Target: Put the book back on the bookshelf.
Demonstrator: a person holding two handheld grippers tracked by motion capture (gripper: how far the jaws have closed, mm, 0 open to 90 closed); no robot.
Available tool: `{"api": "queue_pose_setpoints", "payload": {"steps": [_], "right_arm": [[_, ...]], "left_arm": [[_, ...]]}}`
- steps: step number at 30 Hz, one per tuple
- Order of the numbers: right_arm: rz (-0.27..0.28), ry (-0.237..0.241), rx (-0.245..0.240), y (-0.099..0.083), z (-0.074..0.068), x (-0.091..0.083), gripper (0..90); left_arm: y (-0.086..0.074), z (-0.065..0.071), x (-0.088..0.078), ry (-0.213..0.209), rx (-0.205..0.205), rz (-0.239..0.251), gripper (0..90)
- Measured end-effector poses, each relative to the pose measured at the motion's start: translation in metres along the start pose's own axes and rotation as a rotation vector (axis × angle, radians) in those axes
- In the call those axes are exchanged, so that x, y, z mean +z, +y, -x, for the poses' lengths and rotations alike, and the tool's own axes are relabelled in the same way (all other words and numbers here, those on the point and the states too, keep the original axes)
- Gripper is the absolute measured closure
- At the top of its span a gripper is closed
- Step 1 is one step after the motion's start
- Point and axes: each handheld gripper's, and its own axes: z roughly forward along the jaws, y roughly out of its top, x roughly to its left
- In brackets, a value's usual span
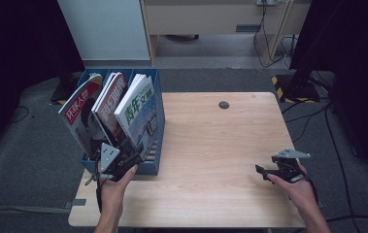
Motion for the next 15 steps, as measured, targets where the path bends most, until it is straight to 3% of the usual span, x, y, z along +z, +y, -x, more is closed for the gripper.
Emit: {"api": "queue_pose_setpoints", "payload": {"steps": [6,9,15], "right_arm": [[-0.006,0.000,-0.005,0.000,0.000,0.001,18.1],[-0.005,-0.001,-0.013,0.000,0.000,0.001,18.1],[-0.012,-0.002,-0.014,0.000,-0.001,0.002,16.1]], "left_arm": [[0.000,0.009,0.006,-0.033,0.017,-0.020,36.2],[-0.001,0.013,0.008,-0.034,0.046,-0.032,34.4],[-0.002,0.014,0.012,-0.046,0.042,-0.048,32.1]]}}
